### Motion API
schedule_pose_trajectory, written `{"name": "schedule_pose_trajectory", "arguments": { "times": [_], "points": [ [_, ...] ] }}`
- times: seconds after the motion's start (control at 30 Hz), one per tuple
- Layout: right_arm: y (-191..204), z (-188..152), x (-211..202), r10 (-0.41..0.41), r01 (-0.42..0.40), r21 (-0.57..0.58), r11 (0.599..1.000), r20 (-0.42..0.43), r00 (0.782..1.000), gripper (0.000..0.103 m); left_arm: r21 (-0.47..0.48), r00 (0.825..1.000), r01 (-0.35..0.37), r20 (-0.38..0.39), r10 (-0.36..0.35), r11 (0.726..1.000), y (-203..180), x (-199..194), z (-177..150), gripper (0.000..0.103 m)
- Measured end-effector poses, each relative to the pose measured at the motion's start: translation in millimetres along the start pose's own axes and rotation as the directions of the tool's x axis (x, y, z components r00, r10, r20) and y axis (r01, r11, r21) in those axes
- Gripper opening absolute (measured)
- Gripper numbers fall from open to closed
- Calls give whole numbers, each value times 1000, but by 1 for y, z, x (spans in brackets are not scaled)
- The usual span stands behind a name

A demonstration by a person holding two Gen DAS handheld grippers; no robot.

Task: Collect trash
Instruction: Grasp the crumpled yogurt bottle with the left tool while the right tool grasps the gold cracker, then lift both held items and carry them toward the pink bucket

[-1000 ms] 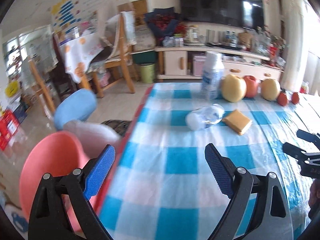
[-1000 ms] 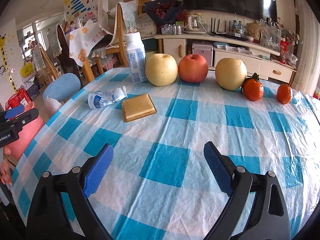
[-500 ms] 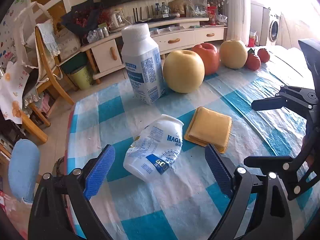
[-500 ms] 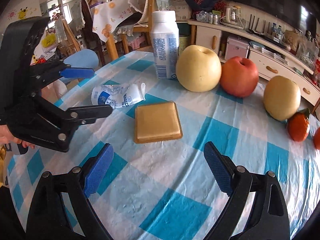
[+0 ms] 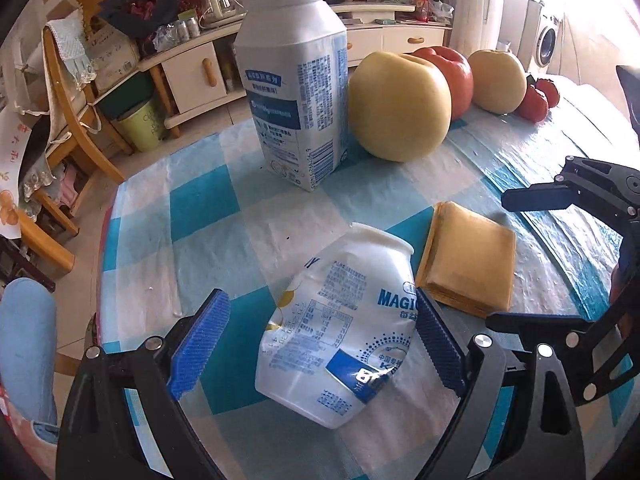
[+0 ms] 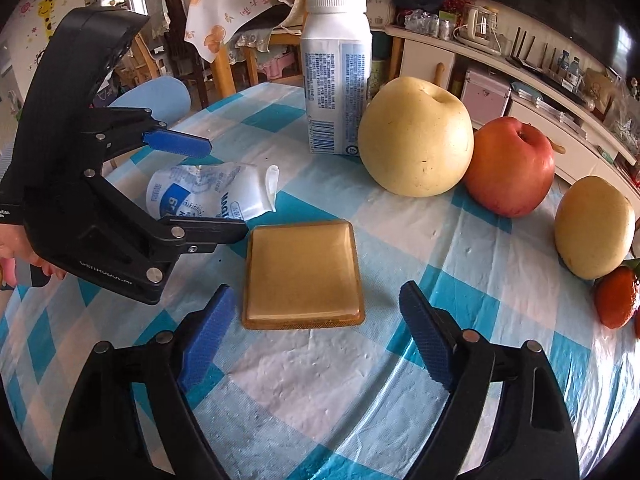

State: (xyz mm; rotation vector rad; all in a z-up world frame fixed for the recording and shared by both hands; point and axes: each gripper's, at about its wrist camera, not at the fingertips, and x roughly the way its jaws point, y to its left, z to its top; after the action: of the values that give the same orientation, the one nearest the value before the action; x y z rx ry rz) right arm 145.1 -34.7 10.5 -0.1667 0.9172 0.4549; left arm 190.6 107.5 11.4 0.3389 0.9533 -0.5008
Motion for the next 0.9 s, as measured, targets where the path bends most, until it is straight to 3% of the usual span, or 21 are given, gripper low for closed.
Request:
{"name": "schedule_pose_trajectory", "arguments": {
  "times": [0.13,0.23,0.33,0.9],
  "points": [
    [0,1,2,-14,14,-10,1000,-2,1000,77,-30,1000,21,10,-21,999,5,2,-1,90],
    [0,1,1,-19,19,-13,1000,6,1000,65,-56,998,52,27,-51,997,7,0,-5,82],
    [3,1,-1,-19,19,-21,1000,10,1000,60,-57,997,53,50,-50,997,3,-3,-10,74],
    [4,-24,-20,-63,62,25,998,15,998,60,-86,995,-62,72,68,994,-33,-21,-26,70]
  ]
}}
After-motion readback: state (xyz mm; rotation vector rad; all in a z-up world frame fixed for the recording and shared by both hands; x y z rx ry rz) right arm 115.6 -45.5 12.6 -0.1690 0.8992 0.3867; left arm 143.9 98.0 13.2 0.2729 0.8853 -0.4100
